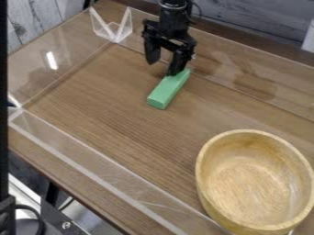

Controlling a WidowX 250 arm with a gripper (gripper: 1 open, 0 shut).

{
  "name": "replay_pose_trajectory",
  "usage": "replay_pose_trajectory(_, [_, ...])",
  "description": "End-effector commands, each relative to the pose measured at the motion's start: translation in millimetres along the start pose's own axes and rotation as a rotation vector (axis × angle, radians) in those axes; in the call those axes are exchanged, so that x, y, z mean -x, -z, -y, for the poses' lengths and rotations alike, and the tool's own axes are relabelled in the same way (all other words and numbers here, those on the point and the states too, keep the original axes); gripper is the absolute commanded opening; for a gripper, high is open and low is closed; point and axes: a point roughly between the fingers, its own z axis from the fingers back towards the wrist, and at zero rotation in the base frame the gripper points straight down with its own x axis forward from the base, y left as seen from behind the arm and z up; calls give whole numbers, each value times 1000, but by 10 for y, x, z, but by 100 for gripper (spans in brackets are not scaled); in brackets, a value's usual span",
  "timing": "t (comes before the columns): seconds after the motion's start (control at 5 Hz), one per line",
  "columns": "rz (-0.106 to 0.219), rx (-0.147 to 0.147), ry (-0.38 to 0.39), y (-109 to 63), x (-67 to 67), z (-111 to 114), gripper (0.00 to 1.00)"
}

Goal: Put the green block in the brown bowl

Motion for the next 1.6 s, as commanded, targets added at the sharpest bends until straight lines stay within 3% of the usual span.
replay_pose_trajectory(0.0, [15,-15,-26,-34,-21,-54,100])
replay_pose_trajectory(0.2, [5,-37,0,129,1,7,100])
replay_pose_trajectory(0.8, [-36,26,-5,216,78,112,100])
replay_pose_trajectory(1.4, [-102,19,9,364,125,127,100])
